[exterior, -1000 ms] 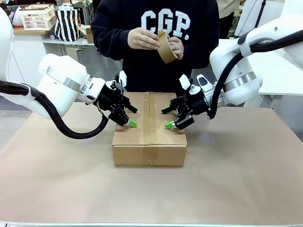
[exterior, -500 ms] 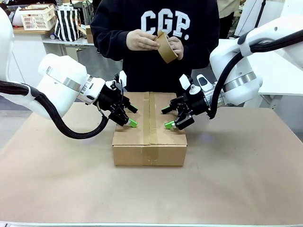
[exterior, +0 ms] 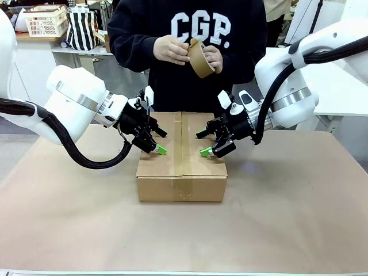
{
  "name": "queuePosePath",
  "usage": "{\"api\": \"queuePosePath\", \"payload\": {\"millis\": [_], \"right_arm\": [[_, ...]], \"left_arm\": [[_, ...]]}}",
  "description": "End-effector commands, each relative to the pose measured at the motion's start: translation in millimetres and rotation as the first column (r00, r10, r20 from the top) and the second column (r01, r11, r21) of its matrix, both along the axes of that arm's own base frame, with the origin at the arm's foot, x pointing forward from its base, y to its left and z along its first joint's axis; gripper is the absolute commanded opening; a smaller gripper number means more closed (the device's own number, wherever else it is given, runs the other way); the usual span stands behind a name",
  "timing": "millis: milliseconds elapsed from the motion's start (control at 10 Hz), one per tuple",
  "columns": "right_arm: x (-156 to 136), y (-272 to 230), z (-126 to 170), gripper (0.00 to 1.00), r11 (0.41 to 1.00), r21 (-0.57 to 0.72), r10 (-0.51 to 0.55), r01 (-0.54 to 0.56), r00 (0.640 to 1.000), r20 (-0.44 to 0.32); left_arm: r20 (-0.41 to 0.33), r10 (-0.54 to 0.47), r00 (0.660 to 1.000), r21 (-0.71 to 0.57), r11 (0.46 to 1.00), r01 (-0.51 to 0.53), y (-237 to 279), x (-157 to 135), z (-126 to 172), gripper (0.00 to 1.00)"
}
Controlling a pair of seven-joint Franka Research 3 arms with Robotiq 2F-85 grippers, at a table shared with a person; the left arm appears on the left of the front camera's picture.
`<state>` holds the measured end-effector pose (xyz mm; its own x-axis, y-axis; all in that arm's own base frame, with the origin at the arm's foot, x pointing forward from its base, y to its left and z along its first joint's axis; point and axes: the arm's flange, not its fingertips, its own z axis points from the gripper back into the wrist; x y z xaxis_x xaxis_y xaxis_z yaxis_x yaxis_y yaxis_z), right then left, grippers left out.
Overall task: Pack the gift set into the box.
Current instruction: Press and hold the closed box until the human finishes sealing it.
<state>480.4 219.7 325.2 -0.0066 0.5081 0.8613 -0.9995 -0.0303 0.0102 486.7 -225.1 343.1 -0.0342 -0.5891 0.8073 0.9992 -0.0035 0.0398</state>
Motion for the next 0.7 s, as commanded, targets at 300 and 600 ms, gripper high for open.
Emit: {"api": "queuePosePath", "payload": {"millis": [300, 600], "right_arm": [[-0.4, -0.1, -1.9, 1.00, 1.000, 0.000, 0.008, -0.008, 1.000, 0.011], [-0.4, -0.1, -1.9, 1.00, 1.000, 0.000, 0.008, -0.008, 1.000, 0.011]], "left_arm": [[-0.004, -0.001, 1.000, -0.001, 1.000, 0.001, 1.0, -1.0, -3.1, 1.00], [-0.004, -0.001, 1.000, -0.001, 1.000, 0.001, 1.0, -1.0, -3.1, 1.00]]}}
